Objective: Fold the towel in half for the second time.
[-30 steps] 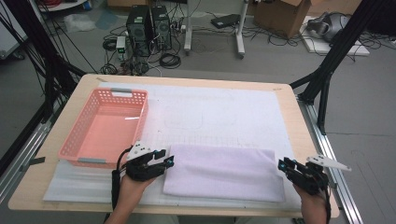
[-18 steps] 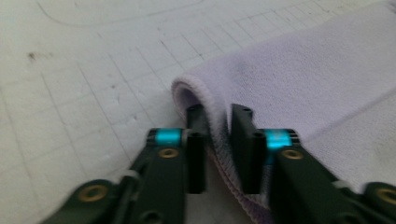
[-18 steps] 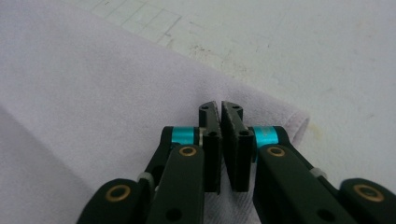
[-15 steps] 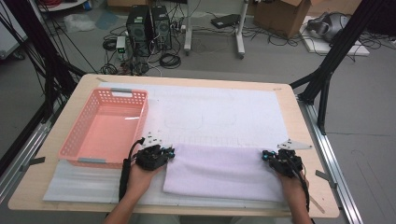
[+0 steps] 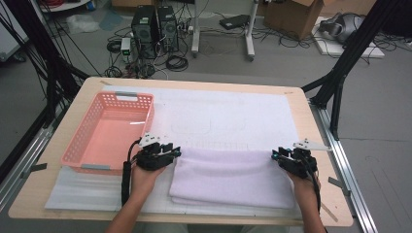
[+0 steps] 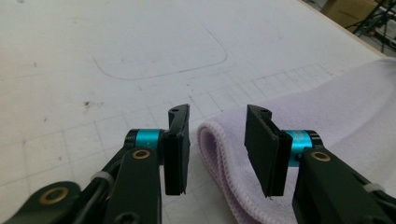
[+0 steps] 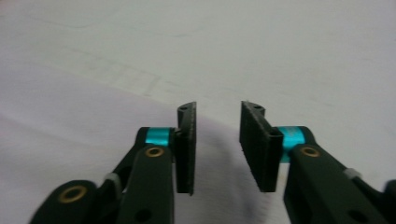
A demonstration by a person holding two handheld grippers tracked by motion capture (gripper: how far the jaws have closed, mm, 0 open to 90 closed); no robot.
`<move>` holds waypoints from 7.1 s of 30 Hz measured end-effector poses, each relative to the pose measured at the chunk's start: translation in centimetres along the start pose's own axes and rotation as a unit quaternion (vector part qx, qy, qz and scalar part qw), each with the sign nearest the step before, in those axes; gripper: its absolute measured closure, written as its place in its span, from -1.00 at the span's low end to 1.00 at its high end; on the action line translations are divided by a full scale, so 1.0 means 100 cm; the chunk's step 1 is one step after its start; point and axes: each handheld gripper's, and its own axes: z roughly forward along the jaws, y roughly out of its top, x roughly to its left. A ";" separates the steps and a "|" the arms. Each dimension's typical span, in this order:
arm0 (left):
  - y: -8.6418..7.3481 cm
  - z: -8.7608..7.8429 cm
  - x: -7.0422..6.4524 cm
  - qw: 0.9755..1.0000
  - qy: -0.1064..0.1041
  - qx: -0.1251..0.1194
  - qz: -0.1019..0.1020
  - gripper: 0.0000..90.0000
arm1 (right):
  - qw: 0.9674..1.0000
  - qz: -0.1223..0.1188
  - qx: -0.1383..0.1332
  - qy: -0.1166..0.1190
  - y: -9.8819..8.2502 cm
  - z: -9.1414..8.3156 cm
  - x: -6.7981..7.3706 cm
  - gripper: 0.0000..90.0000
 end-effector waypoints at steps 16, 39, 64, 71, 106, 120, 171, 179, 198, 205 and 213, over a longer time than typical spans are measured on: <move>-0.001 0.018 -0.001 1.000 0.020 -0.010 0.004 0.89 | 0.999 -0.035 0.033 -0.017 0.019 0.039 0.014 0.96; 0.009 0.034 -0.006 0.999 0.024 0.016 0.017 0.89 | 0.997 0.031 0.066 0.010 -0.003 0.019 -0.027 0.85; 0.010 0.019 -0.015 0.999 0.008 -0.010 0.041 0.12 | 0.996 0.079 -0.026 -0.019 -0.012 -0.022 -0.027 0.29; -0.017 -0.005 -0.016 0.999 -0.010 0.002 0.037 0.21 | 0.998 0.054 -0.010 -0.009 -0.033 -0.055 -0.009 0.27; -0.043 -0.051 -0.037 0.998 -0.045 -0.020 0.037 0.14 | 0.998 0.053 0.011 -0.012 -0.072 -0.093 0.005 0.42; 0.016 0.005 -0.013 0.999 -0.010 -0.014 0.034 0.32 | 0.999 0.048 0.006 -0.021 -0.067 -0.089 0.004 0.39; 0.029 0.051 0.006 0.999 0.008 -0.007 0.041 0.12 | 0.978 -0.112 0.102 0.147 0.069 0.108 0.052 0.89; 0.023 0.046 0.004 0.999 0.006 0.015 0.044 0.06 | 0.986 -0.135 0.092 -0.019 0.072 0.135 0.064 0.99; 0.017 0.061 0.000 0.996 0.039 0.040 0.068 0.41 | 0.994 -0.030 0.067 -0.079 0.023 0.055 -0.026 0.92; 0.023 0.046 0.003 0.997 0.054 -0.004 0.053 0.11 | 0.997 0.057 0.004 -0.052 0.014 0.015 -0.046 0.36; 0.015 0.056 0.009 0.997 0.036 0.061 0.016 -0.05 | 0.995 0.081 0.054 0.010 -0.010 0.003 -0.042 0.03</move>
